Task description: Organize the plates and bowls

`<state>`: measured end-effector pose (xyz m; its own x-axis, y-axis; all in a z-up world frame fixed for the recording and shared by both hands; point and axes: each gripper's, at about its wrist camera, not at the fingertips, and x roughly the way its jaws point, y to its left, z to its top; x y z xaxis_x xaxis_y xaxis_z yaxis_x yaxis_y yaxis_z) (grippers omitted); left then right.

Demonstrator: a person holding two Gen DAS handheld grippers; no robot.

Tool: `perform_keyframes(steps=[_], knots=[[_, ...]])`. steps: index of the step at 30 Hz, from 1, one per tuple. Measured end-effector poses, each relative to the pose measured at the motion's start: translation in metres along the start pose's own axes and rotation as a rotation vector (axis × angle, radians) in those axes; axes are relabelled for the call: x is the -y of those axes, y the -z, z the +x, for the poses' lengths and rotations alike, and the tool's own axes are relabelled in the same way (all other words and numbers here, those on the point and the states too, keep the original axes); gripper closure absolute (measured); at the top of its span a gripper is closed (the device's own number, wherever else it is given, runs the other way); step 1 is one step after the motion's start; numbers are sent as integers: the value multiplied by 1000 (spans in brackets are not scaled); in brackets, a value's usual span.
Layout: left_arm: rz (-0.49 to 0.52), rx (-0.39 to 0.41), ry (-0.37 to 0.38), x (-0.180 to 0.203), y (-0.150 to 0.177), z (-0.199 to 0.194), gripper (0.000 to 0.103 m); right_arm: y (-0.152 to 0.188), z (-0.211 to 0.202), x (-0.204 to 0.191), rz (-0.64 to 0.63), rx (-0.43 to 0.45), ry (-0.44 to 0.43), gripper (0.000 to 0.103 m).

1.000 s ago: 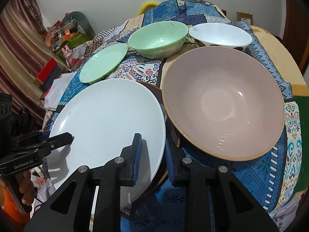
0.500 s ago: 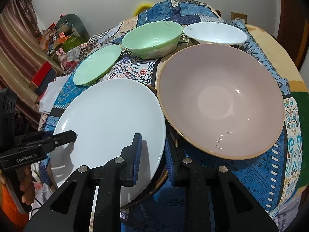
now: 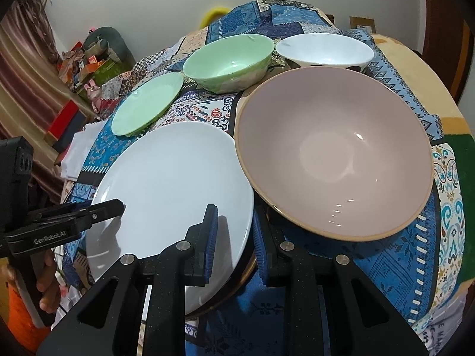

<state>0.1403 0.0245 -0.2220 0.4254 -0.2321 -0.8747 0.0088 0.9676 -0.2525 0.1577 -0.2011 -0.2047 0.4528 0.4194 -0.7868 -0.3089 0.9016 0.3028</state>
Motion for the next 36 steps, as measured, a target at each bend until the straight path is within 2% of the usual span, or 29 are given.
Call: perform_keyframes(steps=[9,17,22,28,33,36], knots=[[19,4,-23,3,0,1,62,-1,-5,1,-30,14,30,82],[40,105,-59,1,-5,-37,61,-5,-19,-8,-59,42,35,82],[27,193,-102,-7,-10,-70,47,-16,-32,-27,-111,95,33,81],[41,304,-178,-20,-28,-108,36,-38,-38,-47,-152,153,12,78],[11,364,-218,-39,-44,-123,22,-60,-27,-64,-181,159,-8,71],[-8,373,-247,-54,-54,-123,20,-67,-14,-77,-223,148,2,70]])
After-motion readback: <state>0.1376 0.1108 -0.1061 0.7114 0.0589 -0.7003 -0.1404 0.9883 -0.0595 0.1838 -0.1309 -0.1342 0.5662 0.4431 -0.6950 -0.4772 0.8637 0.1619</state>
